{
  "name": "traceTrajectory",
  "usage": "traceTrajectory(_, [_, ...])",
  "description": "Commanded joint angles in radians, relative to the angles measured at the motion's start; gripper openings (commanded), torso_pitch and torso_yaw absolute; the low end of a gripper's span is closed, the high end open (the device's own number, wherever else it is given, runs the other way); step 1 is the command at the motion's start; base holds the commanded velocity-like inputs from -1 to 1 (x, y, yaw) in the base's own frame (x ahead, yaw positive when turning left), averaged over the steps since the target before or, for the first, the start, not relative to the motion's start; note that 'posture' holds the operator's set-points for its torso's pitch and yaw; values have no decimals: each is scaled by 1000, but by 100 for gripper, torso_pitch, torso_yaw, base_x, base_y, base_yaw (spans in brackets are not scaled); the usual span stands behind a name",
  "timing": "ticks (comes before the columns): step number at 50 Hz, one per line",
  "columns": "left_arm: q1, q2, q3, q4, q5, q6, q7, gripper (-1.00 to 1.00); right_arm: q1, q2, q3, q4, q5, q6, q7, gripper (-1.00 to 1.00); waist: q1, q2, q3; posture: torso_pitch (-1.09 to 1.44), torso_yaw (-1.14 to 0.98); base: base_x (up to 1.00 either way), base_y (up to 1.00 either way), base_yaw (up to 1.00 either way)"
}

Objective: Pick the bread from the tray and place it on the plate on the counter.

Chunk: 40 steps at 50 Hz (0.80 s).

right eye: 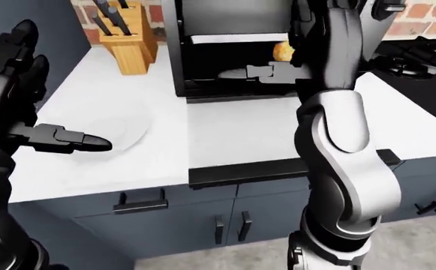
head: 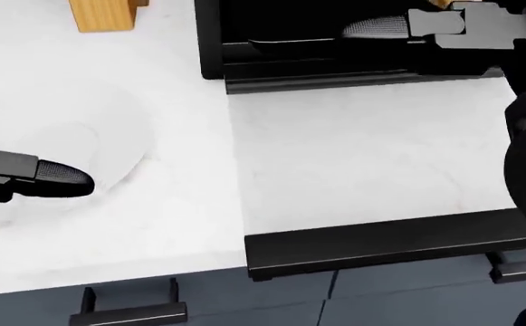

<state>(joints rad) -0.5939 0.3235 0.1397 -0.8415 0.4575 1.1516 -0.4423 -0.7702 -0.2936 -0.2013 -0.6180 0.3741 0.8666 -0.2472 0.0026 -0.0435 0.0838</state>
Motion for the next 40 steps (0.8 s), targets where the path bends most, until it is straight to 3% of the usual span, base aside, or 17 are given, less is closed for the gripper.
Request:
traceTrajectory(1, [-18, 12, 18, -21, 16, -22, 12, 100, -40, -13, -3, -28, 12, -24, 1, 100, 6, -1, -24, 0, 0, 0, 0, 0])
traceTrajectory(4, [-17, 14, 21, -24, 16, -22, 11, 100, -55, -29, -13, -28, 24, -12, -7, 100, -1, 14, -14, 0, 0, 0, 0, 0])
traceTrajectory(6, [-15, 12, 21, -23, 14, -24, 13, 100, -65, -41, -25, -29, 36, -4, -14, 100, -10, 62, -33, 0, 0, 0, 0, 0])
traceTrajectory(14, [-2, 12, 25, -33, 14, -25, 14, 100, -83, -103, -59, -36, 75, 20, -42, 100, 6, 17, -51, 0, 0, 0, 0, 0])
traceTrajectory(29, [4, 11, 27, -32, 9, -30, 18, 100, -86, -271, -146, -8, 127, 78, -46, 100, 13, 16, -55, 0, 0, 0, 0, 0])
traceTrajectory(34, [12, 16, 31, -43, 7, -22, 11, 100, -94, -345, -129, 58, 67, 101, -20, 100, 12, 15, -50, 0, 0, 0, 0, 0])
traceTrajectory(40, [17, 10, 31, -31, 2, -38, 17, 100, -119, -357, -123, 109, -24, 177, 10, 100, 11, 12, -48, 0, 0, 0, 0, 0])
